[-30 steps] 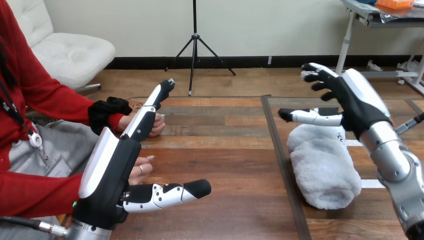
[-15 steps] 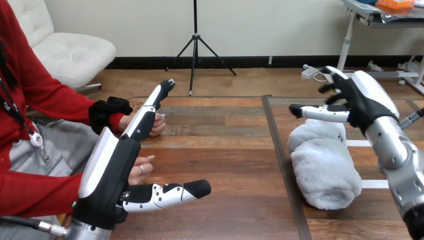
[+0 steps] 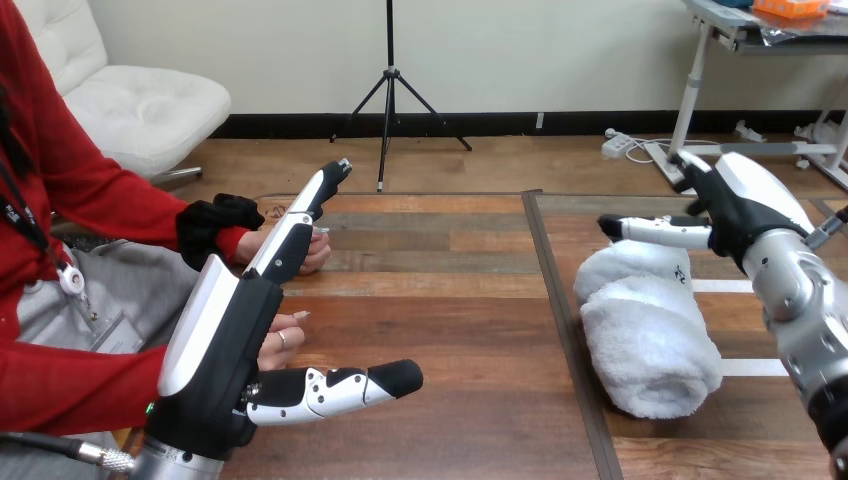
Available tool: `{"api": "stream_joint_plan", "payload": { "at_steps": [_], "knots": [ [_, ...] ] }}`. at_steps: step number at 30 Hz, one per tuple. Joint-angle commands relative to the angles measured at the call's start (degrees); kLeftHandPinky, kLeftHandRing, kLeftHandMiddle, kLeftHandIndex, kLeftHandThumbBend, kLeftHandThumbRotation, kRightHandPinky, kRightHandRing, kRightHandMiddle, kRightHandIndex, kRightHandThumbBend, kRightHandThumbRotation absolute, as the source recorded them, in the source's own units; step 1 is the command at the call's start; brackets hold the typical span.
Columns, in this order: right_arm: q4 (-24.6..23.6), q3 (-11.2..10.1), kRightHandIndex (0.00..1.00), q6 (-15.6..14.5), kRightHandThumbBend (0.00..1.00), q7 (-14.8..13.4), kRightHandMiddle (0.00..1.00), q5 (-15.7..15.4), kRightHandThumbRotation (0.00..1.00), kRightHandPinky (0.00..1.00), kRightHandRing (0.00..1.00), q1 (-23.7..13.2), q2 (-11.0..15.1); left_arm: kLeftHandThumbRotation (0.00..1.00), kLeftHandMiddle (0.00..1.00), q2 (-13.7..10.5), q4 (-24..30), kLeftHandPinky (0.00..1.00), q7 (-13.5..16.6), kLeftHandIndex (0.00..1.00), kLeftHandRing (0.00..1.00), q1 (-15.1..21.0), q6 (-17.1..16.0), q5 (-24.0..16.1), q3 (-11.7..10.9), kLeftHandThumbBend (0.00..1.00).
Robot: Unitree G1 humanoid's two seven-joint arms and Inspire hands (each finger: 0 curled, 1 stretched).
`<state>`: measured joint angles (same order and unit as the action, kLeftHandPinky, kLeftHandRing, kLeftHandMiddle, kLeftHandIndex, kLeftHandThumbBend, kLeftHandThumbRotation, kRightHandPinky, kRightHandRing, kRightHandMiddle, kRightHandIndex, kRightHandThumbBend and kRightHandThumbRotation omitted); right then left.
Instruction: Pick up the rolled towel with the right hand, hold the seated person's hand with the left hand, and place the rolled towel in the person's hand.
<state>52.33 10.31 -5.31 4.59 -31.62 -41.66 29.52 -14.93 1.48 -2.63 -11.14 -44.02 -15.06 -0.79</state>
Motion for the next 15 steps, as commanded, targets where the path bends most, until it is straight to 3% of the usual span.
{"api": "stream_joint_plan", "payload": {
  "at_steps": [1, 4, 5, 7, 11, 15],
  "knots": [
    [7.1, 2.7, 0.92, -3.5, 1.00, 1.3, 0.69, -2.0, 0.75, 0.42, 0.56, -11.8, 0.6, 0.57, 0.96, -0.1, -0.8, 0.93, 0.0, 0.96, 0.95, 3.6, -0.8, 1.4, 0.4, 1.00],
    [9.4, 3.2, 0.90, -4.2, 1.00, 2.2, 0.67, -1.9, 0.75, 0.40, 0.55, -13.4, 0.3, 0.58, 0.96, 0.0, -0.7, 0.93, 0.1, 0.96, 0.95, 3.4, -0.8, 0.9, 0.4, 1.00],
    [10.3, 4.4, 0.90, -4.2, 1.00, 2.1, 0.67, -3.1, 0.75, 0.40, 0.56, -13.9, 0.4, 0.58, 0.96, 0.0, -0.6, 0.93, -0.1, 0.96, 0.95, 3.4, -0.6, 1.4, 0.5, 1.00],
    [11.4, 6.0, 0.85, -4.1, 1.00, 2.0, 0.64, -4.6, 0.78, 0.40, 0.54, -14.5, 0.5, 0.57, 0.96, 0.0, -0.5, 0.94, -0.5, 0.96, 0.95, 3.3, -0.5, 2.0, 0.7, 1.00],
    [14.6, 8.2, 0.71, -4.9, 1.00, 4.6, 0.57, -6.2, 0.83, 0.38, 0.49, -16.7, 0.1, 0.57, 0.96, 0.1, -0.5, 0.94, -0.1, 0.96, 0.95, 3.1, -0.9, 1.2, 0.5, 1.00],
    [17.1, 11.3, 0.72, -5.6, 1.00, 7.1, 0.65, -8.8, 0.89, 0.40, 0.57, -18.4, -0.1, 0.58, 0.96, 0.2, -0.4, 0.94, 0.0, 0.96, 0.95, 3.0, -1.1, 1.0, 0.6, 1.00]
  ]
}}
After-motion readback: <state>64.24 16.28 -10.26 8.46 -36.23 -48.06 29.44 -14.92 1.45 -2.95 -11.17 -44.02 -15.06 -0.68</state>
